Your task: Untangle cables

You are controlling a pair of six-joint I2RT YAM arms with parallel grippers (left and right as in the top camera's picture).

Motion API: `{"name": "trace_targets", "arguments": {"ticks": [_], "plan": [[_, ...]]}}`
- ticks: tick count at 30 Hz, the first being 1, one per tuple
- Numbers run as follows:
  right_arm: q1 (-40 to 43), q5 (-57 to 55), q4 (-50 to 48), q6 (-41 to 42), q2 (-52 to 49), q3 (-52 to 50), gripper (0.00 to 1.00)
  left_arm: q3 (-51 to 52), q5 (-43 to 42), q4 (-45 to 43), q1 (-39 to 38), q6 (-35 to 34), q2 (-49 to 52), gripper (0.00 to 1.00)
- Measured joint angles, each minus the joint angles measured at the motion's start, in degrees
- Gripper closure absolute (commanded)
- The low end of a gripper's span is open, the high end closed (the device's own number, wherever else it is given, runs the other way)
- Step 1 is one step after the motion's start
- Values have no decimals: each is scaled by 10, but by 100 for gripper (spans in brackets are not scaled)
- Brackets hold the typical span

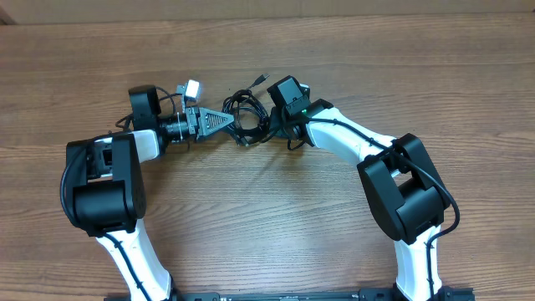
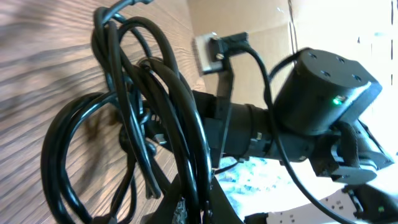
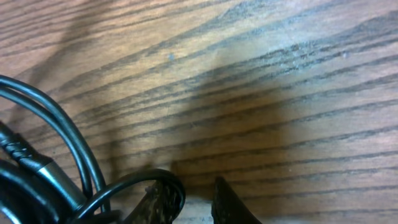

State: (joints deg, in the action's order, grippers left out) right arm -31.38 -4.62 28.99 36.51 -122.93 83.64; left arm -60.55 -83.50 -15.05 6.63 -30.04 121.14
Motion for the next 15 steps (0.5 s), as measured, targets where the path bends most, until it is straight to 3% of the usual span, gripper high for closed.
{"name": "trace_targets", "arguments": {"ticks": [7,15], "plan": [[1,13,5,21,0,1,82,3,117,226,43,7,0,95],[0,54,8,54,0,2,82,5,156,267,75,7,0,96]]}}
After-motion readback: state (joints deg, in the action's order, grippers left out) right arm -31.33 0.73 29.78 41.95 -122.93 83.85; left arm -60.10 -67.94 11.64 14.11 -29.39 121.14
